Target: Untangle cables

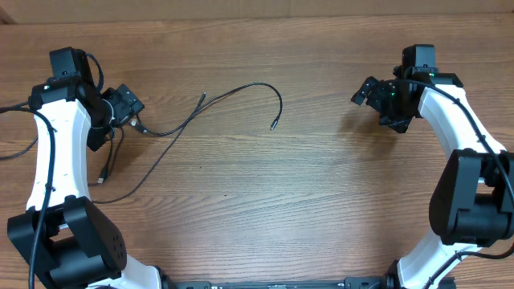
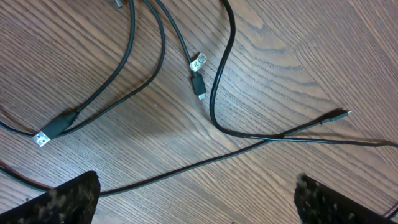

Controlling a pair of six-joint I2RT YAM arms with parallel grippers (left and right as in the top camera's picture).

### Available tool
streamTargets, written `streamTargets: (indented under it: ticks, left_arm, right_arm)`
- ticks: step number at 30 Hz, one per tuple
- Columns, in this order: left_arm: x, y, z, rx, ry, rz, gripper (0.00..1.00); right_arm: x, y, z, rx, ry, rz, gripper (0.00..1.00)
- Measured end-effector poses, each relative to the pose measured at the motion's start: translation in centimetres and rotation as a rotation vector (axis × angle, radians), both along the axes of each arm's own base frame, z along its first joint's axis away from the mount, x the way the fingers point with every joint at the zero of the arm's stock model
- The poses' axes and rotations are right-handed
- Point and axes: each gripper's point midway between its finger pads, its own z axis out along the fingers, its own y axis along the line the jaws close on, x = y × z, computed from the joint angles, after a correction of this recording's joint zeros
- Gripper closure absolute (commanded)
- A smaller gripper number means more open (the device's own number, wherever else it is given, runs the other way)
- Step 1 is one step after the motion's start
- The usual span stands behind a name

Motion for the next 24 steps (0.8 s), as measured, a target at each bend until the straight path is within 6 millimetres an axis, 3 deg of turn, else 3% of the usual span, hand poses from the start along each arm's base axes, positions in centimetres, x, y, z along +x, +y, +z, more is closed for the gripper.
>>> streamTargets:
  ticks: [18,22,24]
  left_arm:
    - [0.0,0.0,-0.5,-0.004,0.014,0.000,0.01]
    - [-0.2,0.0,1.2,0.009,-0.030,0.000,0.01]
    - [-0.4,-0.1,3.1,0.023,-0.081,0.000,0.01]
  right_arm:
    - [0.0,0.0,0.0,0.000,0.000,0.000,0.00]
    - [0.0,0.0,0.0,0.000,-0.001,0.000,0.00]
    - [0.0,0.0,0.0,0.000,0.000,0.000,0.00]
